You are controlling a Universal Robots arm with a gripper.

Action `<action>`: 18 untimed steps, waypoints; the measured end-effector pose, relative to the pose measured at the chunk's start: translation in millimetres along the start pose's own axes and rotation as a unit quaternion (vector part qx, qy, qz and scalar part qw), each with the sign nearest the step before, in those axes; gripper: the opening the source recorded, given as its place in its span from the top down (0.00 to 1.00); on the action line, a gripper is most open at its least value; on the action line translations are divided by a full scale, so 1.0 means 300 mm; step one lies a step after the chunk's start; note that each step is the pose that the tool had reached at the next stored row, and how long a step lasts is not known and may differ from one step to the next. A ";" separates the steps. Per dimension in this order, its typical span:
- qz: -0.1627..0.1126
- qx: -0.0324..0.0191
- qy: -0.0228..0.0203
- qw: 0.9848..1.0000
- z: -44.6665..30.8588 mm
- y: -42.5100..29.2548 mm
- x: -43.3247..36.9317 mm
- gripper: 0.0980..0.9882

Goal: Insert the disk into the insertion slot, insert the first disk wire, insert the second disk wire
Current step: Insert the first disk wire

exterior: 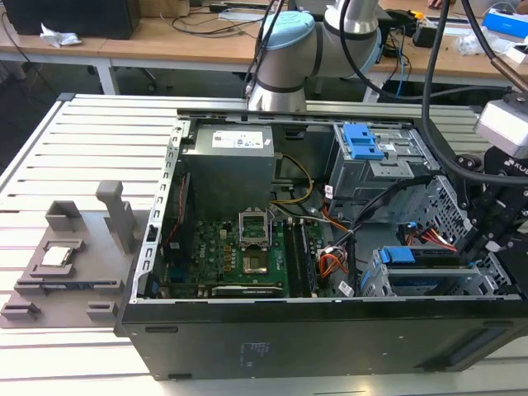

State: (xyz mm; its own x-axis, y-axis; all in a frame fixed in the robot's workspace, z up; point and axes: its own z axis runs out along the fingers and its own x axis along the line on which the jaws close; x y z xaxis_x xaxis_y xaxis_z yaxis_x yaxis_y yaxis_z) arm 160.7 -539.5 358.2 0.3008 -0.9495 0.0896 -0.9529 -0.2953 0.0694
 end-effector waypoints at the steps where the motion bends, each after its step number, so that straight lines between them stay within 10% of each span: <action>1: 0.001 0.000 0.000 1.000 0.000 0.000 0.000 0.92; 9: 0.093 -0.008 -0.007 0.996 0.001 0.000 0.000 0.92; 15: 0.163 -0.015 -0.011 0.987 0.002 0.000 0.000 0.92; 18: 0.202 -0.018 -0.014 0.979 0.002 0.000 0.000 0.92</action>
State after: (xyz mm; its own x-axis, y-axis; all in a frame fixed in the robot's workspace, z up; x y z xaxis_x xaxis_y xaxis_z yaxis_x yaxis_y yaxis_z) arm 160.7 -539.5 357.6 -0.1014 -0.9908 0.0896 -0.9917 0.1078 0.0695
